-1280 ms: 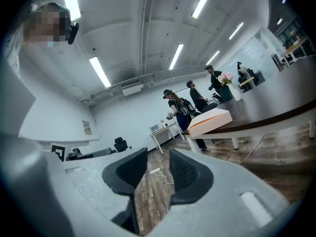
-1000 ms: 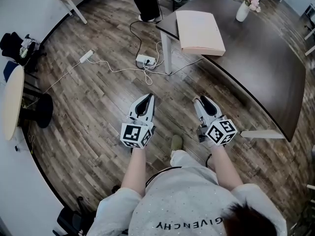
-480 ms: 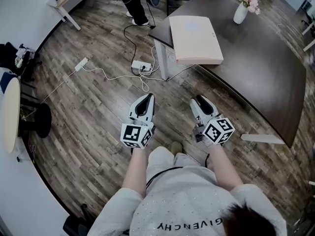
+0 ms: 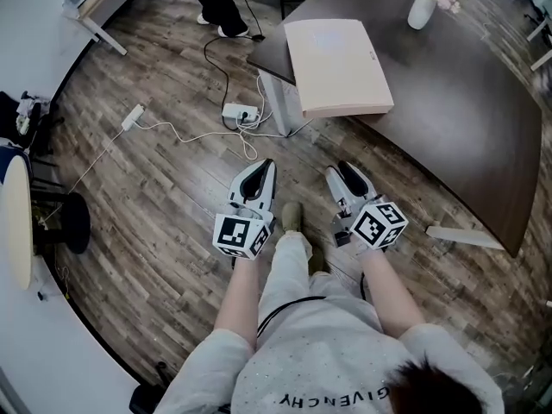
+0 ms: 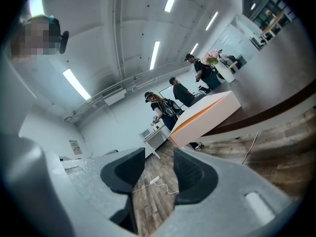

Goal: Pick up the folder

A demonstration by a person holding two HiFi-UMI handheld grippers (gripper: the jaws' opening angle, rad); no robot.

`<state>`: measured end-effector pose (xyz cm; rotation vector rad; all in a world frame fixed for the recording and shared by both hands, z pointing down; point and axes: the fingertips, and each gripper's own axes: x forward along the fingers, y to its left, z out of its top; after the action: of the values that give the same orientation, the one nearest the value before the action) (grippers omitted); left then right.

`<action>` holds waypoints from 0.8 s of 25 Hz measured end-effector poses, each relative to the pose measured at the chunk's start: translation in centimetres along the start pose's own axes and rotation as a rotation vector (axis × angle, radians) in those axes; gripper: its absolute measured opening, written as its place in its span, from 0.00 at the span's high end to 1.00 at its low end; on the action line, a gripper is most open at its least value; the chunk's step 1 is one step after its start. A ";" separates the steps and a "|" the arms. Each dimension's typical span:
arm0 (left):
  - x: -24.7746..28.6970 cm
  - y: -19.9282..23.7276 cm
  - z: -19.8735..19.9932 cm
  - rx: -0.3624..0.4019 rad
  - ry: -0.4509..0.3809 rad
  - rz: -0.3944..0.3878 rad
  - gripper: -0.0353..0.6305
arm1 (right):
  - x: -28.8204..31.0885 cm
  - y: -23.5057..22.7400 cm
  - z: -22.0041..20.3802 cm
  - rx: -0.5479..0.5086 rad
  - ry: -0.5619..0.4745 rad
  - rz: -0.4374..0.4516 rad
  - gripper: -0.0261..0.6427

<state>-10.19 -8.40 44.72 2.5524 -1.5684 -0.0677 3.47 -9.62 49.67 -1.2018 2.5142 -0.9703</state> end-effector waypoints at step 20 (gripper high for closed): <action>11.7 6.5 -2.9 -0.026 0.058 -0.114 0.95 | 11.7 -6.5 1.8 0.308 -0.091 -0.071 0.52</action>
<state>-10.27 -21.45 48.94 2.5973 -1.3924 -0.0263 0.71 -22.22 53.61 -1.2130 2.1660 -1.2354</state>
